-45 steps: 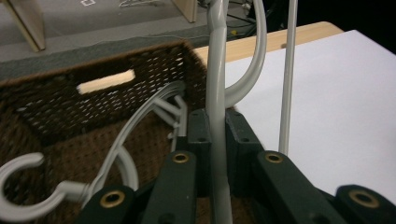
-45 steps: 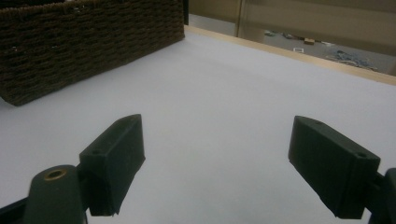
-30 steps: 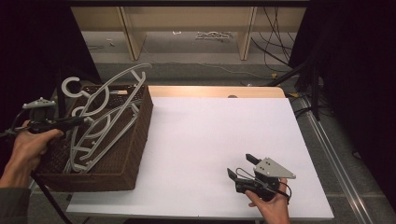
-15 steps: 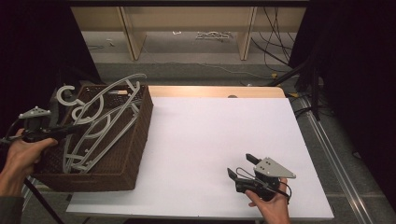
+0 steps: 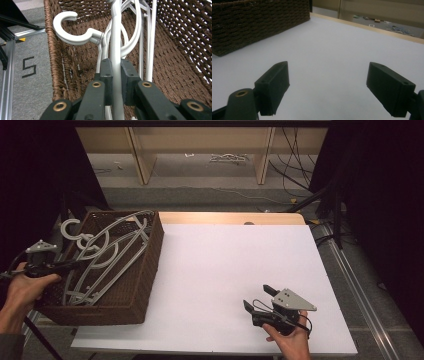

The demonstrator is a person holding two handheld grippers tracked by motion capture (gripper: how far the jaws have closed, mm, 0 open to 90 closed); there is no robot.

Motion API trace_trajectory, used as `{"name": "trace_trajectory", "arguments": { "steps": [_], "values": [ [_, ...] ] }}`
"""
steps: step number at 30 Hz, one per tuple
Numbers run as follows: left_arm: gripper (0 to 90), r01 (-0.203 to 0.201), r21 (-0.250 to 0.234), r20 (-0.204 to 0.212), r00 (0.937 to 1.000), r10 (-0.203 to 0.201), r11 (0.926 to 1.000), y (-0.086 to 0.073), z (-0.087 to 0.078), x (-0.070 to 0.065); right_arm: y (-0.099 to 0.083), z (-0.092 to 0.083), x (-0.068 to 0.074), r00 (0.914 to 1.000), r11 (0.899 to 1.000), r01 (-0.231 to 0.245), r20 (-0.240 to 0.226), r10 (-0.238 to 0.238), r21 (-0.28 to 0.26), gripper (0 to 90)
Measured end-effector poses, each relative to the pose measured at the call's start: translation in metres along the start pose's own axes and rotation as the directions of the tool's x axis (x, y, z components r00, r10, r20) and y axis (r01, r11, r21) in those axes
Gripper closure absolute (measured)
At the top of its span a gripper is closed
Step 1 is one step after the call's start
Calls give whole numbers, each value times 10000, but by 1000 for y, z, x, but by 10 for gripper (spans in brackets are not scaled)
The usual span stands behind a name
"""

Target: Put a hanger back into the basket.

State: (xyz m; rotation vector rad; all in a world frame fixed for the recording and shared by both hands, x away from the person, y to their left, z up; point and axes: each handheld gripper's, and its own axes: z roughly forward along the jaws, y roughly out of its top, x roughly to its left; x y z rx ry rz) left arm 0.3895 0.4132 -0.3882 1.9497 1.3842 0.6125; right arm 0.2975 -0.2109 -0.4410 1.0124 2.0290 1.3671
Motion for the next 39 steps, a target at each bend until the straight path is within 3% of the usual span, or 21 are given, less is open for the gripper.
{"name": "trace_trajectory", "arguments": {
  "steps": [1, 2, 6, 9, 10, 12, 17, 23, 25, 29, 31, 32, 34, 36, 39],
  "values": [
    [819, -428, 345, -101, 9990, 432, 9985, 0, 2, 0, 0, 0, 0, 10000, 10000, 2, 0, -2, -20, 193],
    [819, -536, 542, -179, 9983, 546, 9971, 1, 3, -1, 0, 0, 0, 10000, 10000, -2, -3, 2, -37, 193],
    [819, -757, 803, -373, 9962, 789, 9939, 1, 8, -3, 0, -1, 0, 10000, 10000, 2, -75, -2, 46, 194],
    [819, -842, 741, -400, 9954, 873, 9937, 0, 11, -4, 0, -1, 0, 10000, 10000, -48, -76, 49, 57, 193],
    [818, -885, 967, -271, 9954, 915, 9914, 0, 14, -5, 0, -1, 0, 10000, 10000, -12, -37, 12, 25, 193],
    [817, -846, 785, -236, 9960, 866, 9933, 0, 19, -7, 1, -1, 0, 10000, 10000, -46, -70, 46, 57, 193],
    [817, -490, 1104, -27, 9988, 496, 9927, -1, 23, -4, 0, 0, 0, 10000, 10000, -42, -75, 42, 22, 193],
    [808, -475, 1379, -303, 9982, 522, 9893, -4, 33, -3, 0, 0, 0, 10000, 10000, 30, -46, -30, -3, 193],
    [806, -252, 1483, -370, 9988, 310, 9886, -7, 36, -1, 0, 0, 0, 10000, 10000, 29, -45, -29, -6, 193],
    [753, -31, 1477, -356, 9993, 84, 9890, -13, 42, 2, 0, 0, 0, 10000, 10000, 35, -49, -35, 2, 194],
    [651, 82, 1475, -460, 9989, -14, 9890, -13, 41, 1, 0, 0, 0, 9999, 9999, 27, -99, -26, 133, 194],
    [618, 187, 1231, -739, 9972, -96, 9922, -11, 36, 1, 0, 0, 0, 9999, 9999, 25, -98, -23, 125, 193],
    [590, 209, 984, -798, 9967, -130, 9949, -10, 34, 1, 0, 0, 0, 10000, 9999, 29, -95, -28, 111, 193],
    [544, -211, 540, -1067, 9939, 267, 9983, -8, 27, -3, 0, 0, 0, 10000, 10000, 24, -77, -24, 88, 193],
    [470, -541, 500, -1328, 9893, 603, 9973, -7, 25, -9, 0, 0, 0, 10000, 9999, 32, -93, -31, 109, 193]
  ]
}}
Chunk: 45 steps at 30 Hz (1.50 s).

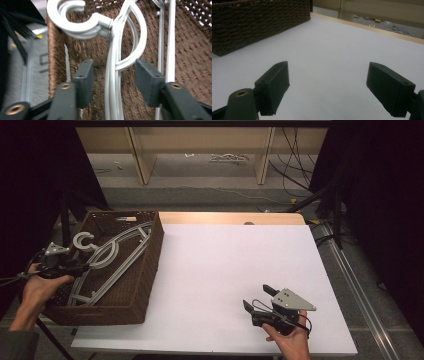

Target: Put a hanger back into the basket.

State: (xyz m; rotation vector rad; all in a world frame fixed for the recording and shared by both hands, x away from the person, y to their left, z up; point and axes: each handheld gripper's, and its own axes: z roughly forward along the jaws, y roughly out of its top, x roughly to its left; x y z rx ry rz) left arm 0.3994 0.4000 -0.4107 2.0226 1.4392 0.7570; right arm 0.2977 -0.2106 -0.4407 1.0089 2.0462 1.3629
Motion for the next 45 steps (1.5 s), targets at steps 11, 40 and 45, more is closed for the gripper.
{"name": "trace_trajectory", "arguments": {
  "steps": [11, 40, 45],
  "values": [
    [356, 762, -1736, 626, 9958, -662, 9819, 31, -35, -19, 0, 0, 0, 10000, 10000, 4, 2, -4, -1, 193],
    [170, 1024, -3286, 3119, 9501, 55, 9389, 50, -61, -117, 0, 1, 0, 9998, 9996, 143, 111, -140, -243, 192],
    [165, 1005, -3442, 3414, 9396, 247, 9335, 52, -64, -133, 0, 0, 0, 9999, 9998, 121, 41, -120, -170, 192]
  ]
}}
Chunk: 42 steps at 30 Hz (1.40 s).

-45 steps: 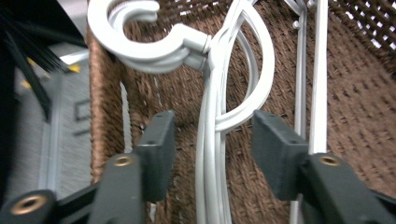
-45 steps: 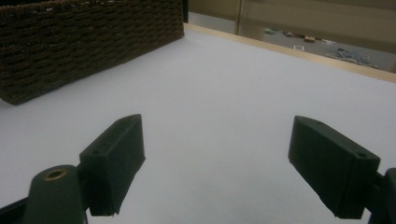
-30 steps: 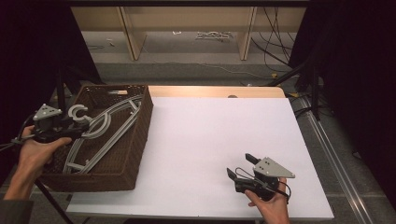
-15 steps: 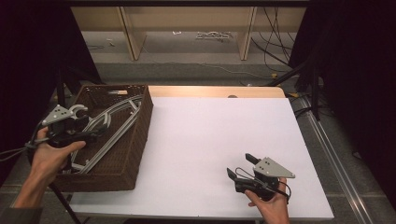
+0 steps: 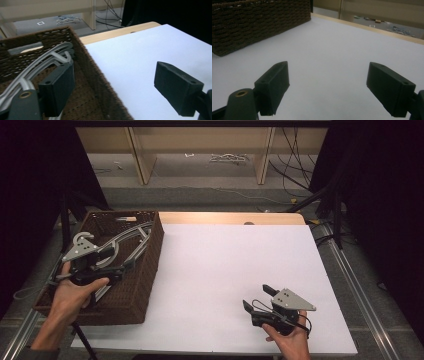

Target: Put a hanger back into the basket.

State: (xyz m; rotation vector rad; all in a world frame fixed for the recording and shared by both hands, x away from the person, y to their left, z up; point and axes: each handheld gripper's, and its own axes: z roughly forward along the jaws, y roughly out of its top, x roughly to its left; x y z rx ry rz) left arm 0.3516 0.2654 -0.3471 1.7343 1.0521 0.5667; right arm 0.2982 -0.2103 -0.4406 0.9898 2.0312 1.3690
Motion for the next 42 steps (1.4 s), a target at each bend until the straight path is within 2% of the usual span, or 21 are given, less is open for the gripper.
{"name": "trace_trajectory", "arguments": {
  "steps": [6, 8, 12, 17, 19, 20, 25, 26, 27, 28, 30, 31, 33, 35, 37, 38, 40, 41, 42],
  "values": [
    [165, -125, 22, 354, 9993, 125, 9999, -1, 3, -15, 0, -1, 0, 10000, 10000, 19, -16, -19, 29, 192],
    [165, -146, -54, 620, 9980, 149, 9999, -1, 5, -23, 0, -1, 0, 10000, 10000, 19, -6, -19, 31, 192],
    [165, -142, -151, 806, 9966, 154, 9998, -2, 6, -30, 0, -1, 1, 9999, 9999, -96, -72, 97, 109, 192],
    [165, -59, -230, 970, 9953, 81, 9997, -4, 9, -41, 0, 0, 0, 10000, 10000, 16, 1, -16, -53, 192],
    [165, -159, -312, 1055, 9942, 191, 9994, -6, 10, -46, 1, -2, 1, 10000, 9999, -90, -36, 90, 145, 191],
    [165, -182, -384, 1201, 9925, 227, 9991, -7, 11, -51, 0, 0, 1, 9999, 10000, -81, -67, 81, -16, 191],
    [165, -282, -501, 1422, 9892, 351, 9983, -11, 13, -62, 0, -1, 1, 9999, 10000, -27, -102, 27, 52, 190],
    [165, -268, -586, 1611, 9863, 360, 9979, -13, 15, -68, 0, -1, 1, 9999, 10000, -4, -103, 4, 31, 190],
    [165, -268, -586, 1611, 9863, 360, 9979, -13, 15, -68, 0, -1, 1, 9999, 10000, -4, -103, 4, 31, 190],
    [165, -347, -626, 1732, 9839, 451, 9974, -16, 17, -74, 0, -1, 1, 9999, 10000, 5, -102, -5, -14, 190],
    [165, -277, -624, 1741, 9840, 382, 9977, -18, 18, -77, 1, -1, 1, 10000, 10000, 2, -82, -2, 26, 190],
    [165, -321, -655, 1815, 9824, 435, 9973, -21, 20, -82, 0, -1, 2, 9997, 9998, -187, -139, 187, -19, 190],
    [165, -342, -694, 1949, 9797, 471, 9970, -25, 23, -87, 0, -1, 1, 10000, 10000, -2, -57, 2, -50, 189],
    [165, -408, -671, 1995, 9784, 535, 9969, -27, 23, -89, 1, -1, 1, 10000, 10000, 8, -58, -8, 0, 189],
    [165, -363, -772, 2219, 9737, 526, 9964, -30, 25, -93, 1, -2, 2, 10000, 10000, 13, -67, -13, 38, 189],
    [162, -545, -801, 2250, 9718, 713, 9953, -34, 26, -96, 1, -2, 3, 9999, 9999, -116, -117, 116, 23, 188],
    [161, -624, -830, 2198, 9723, 793, 9946, -36, 27, -98, 0, -1, 3, 9999, 9999, -146, -78, 146, -47, 188],
    [161, -646, -858, 2195, 9721, 821, 9942, -39, 28, -99, 0, -1, 2, 10000, 9998, -4, -40, 3, -186, 187],
    [161, -570, -944, 2301, 9701, 775, 9939, -46, 29, -102, 1, -1, 3, 9999, 9999, -74, -79, 73, -145, 186]
  ]
}}
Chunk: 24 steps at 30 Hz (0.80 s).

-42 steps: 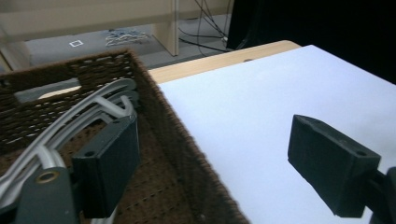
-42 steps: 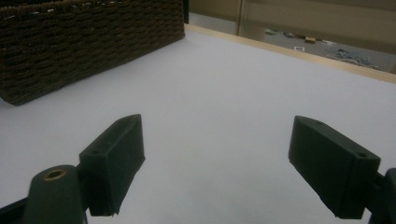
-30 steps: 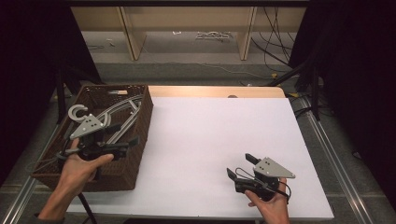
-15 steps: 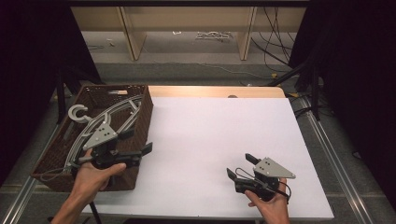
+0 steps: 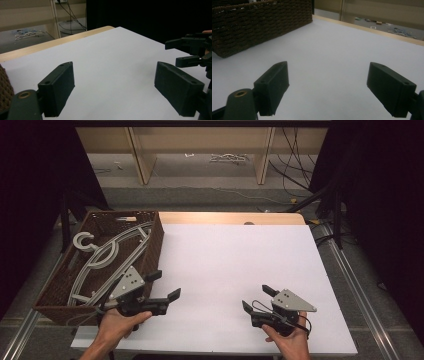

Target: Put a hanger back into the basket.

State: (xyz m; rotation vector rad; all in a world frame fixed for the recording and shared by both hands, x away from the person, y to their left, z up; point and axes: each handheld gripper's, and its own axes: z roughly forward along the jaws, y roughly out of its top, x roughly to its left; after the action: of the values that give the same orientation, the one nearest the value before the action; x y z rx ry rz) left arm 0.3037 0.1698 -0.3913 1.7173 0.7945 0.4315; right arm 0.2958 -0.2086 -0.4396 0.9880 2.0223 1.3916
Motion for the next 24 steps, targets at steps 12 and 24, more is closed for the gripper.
{"name": "trace_trajectory", "arguments": {
  "steps": [12, 24],
  "values": [
    [161, -569, -403, -89, 9984, 566, 9976, -30, -2, -10, 2, -5, 6, 9992, 9997, -207, -351, 203, -118, 160],
    [161, -661, -148, -71, 9978, 660, 9977, -49, 1, -20, 2, -5, 8, 9992, 9997, -48, -386, 39, -235, 159]
  ]
}}
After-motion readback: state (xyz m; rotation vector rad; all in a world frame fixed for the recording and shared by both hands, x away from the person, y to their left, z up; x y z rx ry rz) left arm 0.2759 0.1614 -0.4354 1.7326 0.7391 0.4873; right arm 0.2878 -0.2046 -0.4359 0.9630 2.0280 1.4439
